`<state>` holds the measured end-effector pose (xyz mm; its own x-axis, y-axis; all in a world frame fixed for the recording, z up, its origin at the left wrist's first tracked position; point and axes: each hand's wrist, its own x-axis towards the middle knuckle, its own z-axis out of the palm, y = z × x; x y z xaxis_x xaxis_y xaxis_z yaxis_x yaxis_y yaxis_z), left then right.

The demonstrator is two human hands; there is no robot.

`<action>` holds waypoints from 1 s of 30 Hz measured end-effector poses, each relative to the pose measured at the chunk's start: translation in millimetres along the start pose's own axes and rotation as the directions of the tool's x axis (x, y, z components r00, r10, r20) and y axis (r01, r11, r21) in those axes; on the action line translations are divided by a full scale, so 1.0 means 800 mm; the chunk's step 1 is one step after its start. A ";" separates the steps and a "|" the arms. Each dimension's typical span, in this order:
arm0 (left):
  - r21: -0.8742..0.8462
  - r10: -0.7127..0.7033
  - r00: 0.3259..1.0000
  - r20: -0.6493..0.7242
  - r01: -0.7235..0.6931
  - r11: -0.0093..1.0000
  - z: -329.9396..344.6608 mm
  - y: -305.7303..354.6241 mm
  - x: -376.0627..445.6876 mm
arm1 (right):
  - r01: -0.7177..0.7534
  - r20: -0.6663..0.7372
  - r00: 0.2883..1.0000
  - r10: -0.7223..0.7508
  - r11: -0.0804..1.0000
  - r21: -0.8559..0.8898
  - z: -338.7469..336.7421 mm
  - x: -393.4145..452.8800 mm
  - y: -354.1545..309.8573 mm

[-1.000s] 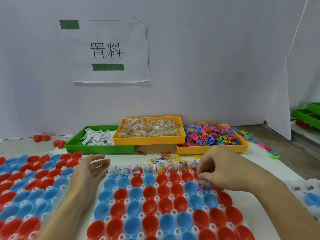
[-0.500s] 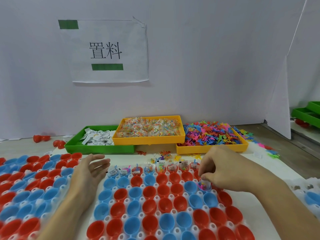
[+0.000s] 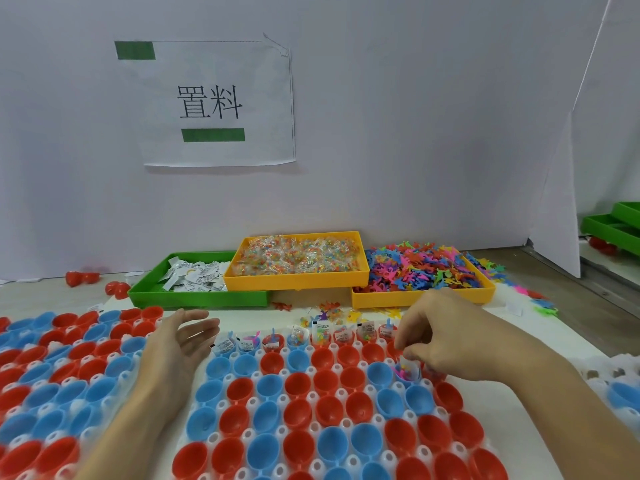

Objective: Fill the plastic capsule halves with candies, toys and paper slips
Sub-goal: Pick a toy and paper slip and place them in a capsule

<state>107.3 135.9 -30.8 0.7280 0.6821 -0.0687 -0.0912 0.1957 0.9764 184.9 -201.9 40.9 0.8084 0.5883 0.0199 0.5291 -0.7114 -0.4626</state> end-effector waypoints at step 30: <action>-0.002 0.000 1.000 0.003 0.000 1.000 0.003 0.001 -0.001 | -0.262 -0.296 0.922 0.251 0.965 0.002 0.035 0.034 0.097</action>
<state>107.8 133.8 -29.4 0.7301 0.6799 -0.0685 -0.0926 0.1977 0.9759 240.8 -230.0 -19.2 0.9542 0.2499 0.1646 0.2982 -0.8397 -0.4538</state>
